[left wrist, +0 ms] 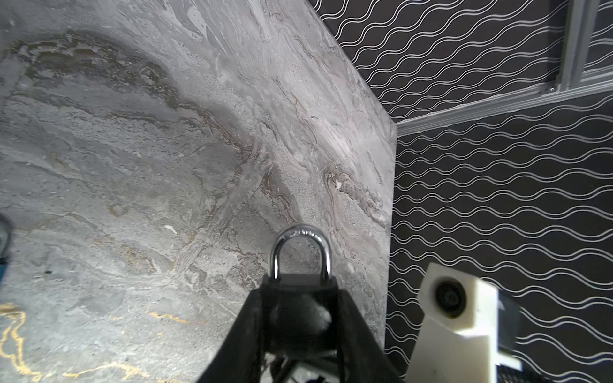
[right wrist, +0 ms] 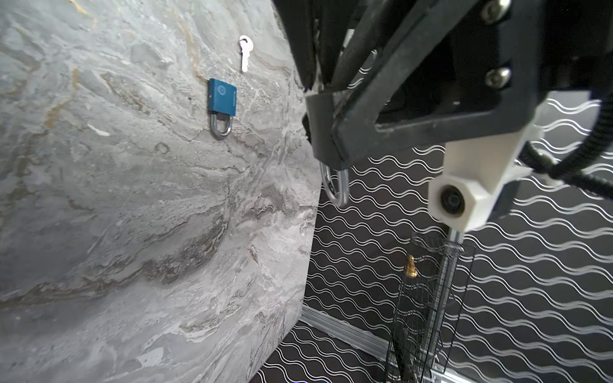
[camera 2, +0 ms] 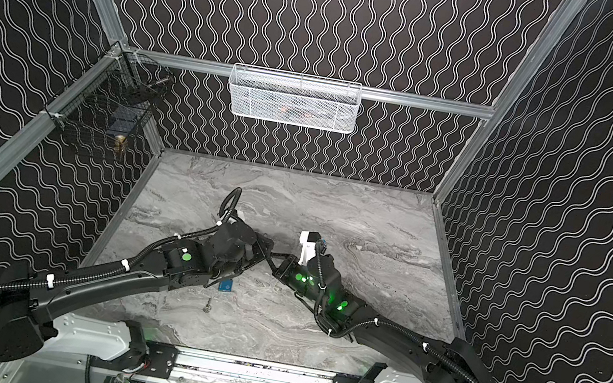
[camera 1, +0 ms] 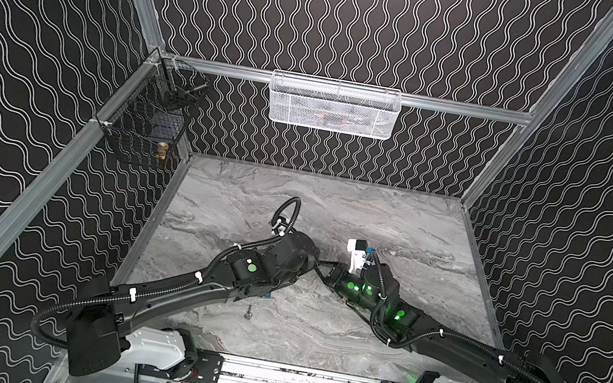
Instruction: Unlock with the key
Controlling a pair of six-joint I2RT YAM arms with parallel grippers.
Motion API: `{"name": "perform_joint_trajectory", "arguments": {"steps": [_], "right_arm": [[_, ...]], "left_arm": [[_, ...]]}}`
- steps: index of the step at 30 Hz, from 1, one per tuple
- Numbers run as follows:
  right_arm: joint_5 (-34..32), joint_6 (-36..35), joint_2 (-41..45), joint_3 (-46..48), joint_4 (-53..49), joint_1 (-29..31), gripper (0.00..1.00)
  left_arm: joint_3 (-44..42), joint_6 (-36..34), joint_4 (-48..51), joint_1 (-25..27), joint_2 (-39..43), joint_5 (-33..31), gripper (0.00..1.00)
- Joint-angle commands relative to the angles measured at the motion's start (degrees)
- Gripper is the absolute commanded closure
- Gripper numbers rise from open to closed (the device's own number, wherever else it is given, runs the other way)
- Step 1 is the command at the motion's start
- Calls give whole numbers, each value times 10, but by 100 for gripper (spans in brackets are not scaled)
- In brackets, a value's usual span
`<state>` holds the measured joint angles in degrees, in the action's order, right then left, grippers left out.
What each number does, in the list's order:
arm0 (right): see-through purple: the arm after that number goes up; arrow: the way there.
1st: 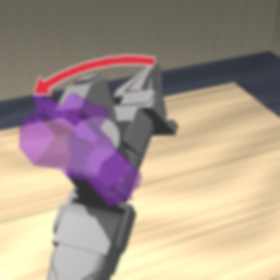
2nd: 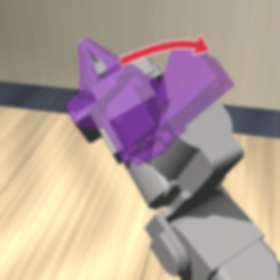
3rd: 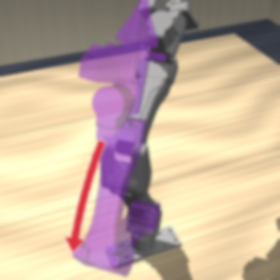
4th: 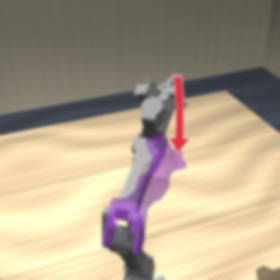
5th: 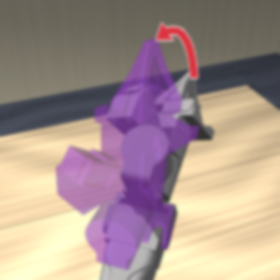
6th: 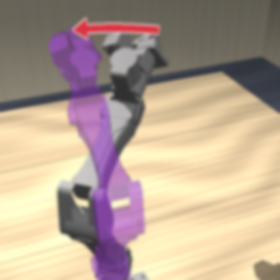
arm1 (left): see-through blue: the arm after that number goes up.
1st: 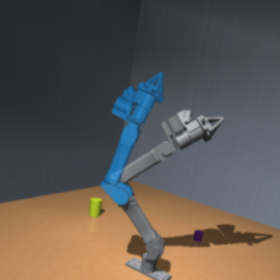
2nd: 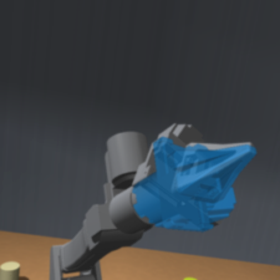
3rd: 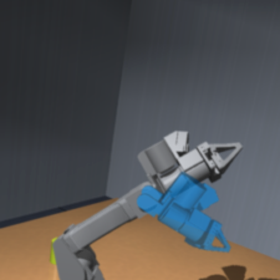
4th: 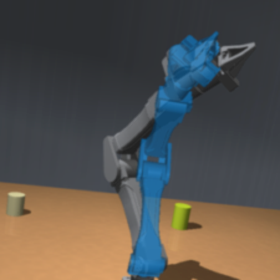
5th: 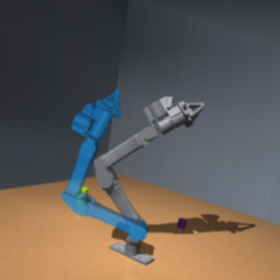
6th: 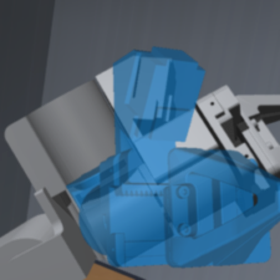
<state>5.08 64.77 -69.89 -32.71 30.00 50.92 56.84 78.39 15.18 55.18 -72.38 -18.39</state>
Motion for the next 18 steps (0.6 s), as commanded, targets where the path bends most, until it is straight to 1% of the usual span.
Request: {"name": "perform_joint_trajectory", "arguments": {"steps": [1,3,7,10,13,14,18], "right_arm": [[18,48,2,-6,90,-1,100],[16,58,7,-11,79,-1,100],[6,66,16,-5,114,-1,100],[11,70,13,-10,119,0,100],[9,92,9,6,160,-1,100],[8,90,10,4,162,0,100],[7,54,16,-16,108,3,100]], "left_arm": [[-4,24,-36,1,3,30,100],[-6,31,-38,1,5,35,100],[-17,44,-55,2,8,48,100],[-20,50,-61,1,11,52,100],[-25,56,-70,2,13,54,100],[-26,56,-72,1,13,54,100],[-23,47,-60,1,16,43,100]]}}
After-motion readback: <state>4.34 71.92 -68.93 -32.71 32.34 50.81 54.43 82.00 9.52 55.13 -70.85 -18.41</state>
